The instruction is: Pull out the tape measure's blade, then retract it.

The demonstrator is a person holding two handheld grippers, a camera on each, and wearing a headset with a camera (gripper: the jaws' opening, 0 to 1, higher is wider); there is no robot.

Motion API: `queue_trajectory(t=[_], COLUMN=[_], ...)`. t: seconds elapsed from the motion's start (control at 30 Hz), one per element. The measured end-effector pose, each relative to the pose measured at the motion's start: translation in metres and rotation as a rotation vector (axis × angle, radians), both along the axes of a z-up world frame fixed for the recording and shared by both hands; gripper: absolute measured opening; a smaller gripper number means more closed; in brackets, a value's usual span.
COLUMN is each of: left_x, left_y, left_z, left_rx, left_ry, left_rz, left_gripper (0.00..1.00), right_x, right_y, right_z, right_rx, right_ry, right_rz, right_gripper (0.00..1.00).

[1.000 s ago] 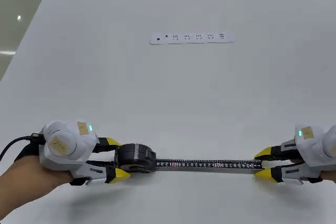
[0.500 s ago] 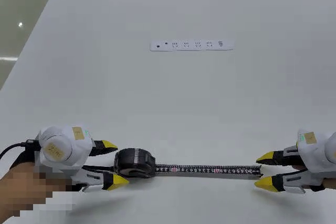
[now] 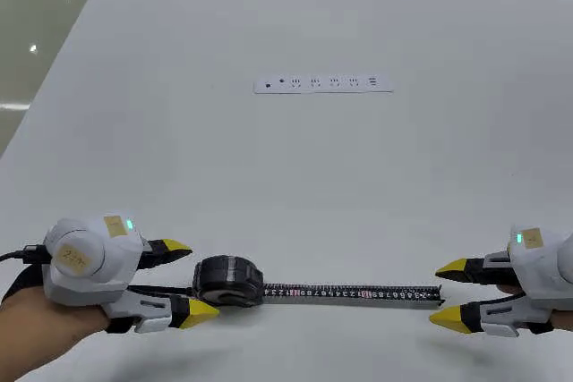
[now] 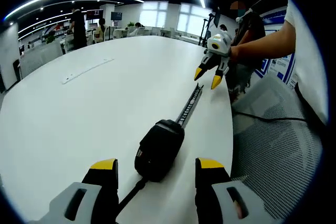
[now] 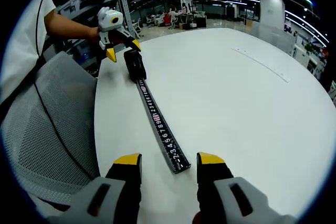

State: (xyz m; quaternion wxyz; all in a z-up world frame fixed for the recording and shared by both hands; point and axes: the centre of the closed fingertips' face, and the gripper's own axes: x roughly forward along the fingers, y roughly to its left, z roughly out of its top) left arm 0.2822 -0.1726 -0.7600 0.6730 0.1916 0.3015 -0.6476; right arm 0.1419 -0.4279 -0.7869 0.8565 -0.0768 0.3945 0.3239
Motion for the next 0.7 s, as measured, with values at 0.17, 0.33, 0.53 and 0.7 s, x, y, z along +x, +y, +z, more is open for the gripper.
queue_trajectory(t=[0.17,0.33,0.53,0.7], left_x=[0.001,-0.002,-0.004,-0.006], left_y=[0.004,0.007,0.011,0.016], left_z=[0.005,0.009,0.016,0.023], left_rx=[-0.016,-0.029,-0.048,-0.070], left_ry=[0.018,0.039,0.051,0.061], left_rz=[0.050,0.087,0.137,0.181], left_gripper=[0.59,0.62,0.67,0.69], right_x=[-0.001,-0.003,-0.007,-0.011], right_y=[0.001,0.003,0.004,0.005], right_z=[0.003,0.010,0.013,0.016], right_rx=[0.001,0.018,0.018,0.020], right_ry=[-0.007,-0.016,-0.021,-0.020], right_rz=[-0.030,-0.065,-0.105,-0.131], right_gripper=[0.45,0.48,0.55,0.59])
